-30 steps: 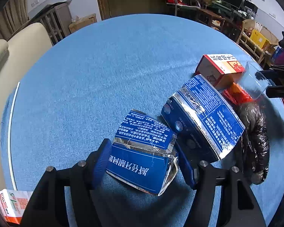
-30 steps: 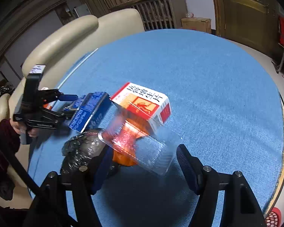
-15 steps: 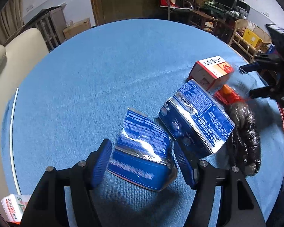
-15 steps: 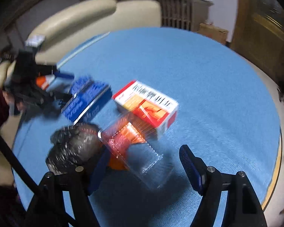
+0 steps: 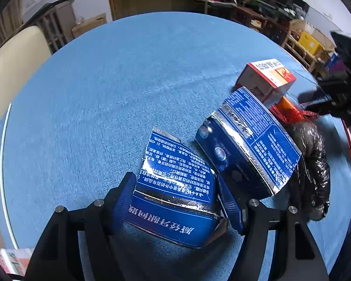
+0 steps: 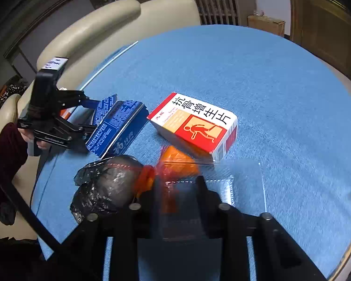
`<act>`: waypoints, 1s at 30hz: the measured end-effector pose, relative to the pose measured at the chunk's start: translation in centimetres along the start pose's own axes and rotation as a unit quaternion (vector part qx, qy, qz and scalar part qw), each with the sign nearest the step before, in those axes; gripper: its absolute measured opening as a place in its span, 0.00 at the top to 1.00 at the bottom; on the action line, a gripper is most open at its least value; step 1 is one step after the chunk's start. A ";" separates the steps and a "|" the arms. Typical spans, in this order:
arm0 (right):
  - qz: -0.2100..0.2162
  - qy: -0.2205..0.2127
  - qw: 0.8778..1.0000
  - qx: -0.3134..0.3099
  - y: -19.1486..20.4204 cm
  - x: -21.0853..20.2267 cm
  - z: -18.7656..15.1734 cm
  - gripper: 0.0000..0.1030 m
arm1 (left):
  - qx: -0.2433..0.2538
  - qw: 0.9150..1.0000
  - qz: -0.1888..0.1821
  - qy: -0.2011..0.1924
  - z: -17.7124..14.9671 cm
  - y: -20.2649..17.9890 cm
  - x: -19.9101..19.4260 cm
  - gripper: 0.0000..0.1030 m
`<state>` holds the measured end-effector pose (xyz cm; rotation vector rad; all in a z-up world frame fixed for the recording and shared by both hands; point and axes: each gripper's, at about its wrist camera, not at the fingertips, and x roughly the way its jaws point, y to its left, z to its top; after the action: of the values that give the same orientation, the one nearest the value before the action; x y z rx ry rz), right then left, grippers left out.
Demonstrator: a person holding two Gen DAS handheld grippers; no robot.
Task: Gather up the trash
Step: 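Grasp the crushed blue carton with the left tool while the right tool grasps the clear plastic tray, then lift the blue carton with the left tool while the right tool lifts the clear tray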
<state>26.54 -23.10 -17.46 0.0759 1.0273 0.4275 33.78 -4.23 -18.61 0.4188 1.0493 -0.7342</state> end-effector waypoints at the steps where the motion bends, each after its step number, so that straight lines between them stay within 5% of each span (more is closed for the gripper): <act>1: -0.001 -0.003 1.000 0.002 -0.1 -0.3 -0.3 0.76 | -0.006 1.000 0.002 -0.005 -0.2 0.0 -0.1 0.31; 7: 0.003 -0.010 0.999 0.039 0.9 -1.6 -2.9 0.86 | -0.026 0.999 0.027 -0.019 -2.9 -1.5 -1.2 0.32; 16: 0.023 -0.051 0.992 0.113 1.2 -5.1 -7.6 0.86 | -0.119 0.989 0.041 -0.071 -7.4 -2.9 -5.9 0.33; 26: 0.014 -0.104 0.984 0.143 0.7 -11.0 -10.4 0.85 | -0.133 0.982 0.053 -0.125 -12.0 -8.3 -12.3 0.32; 29: -0.030 -0.125 0.980 0.150 -0.3 -12.0 -9.9 0.69 | -0.137 0.980 0.039 -0.140 -11.7 -10.3 -13.6 0.32; 30: -0.044 -0.125 0.980 0.145 -0.7 -12.3 -9.8 0.43 | -0.137 0.979 0.036 -0.144 -11.8 -10.8 -13.9 0.32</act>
<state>13.08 -29.71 -12.69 0.3357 0.8337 0.1785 14.43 0.50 -11.23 0.1063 0.8408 -0.5558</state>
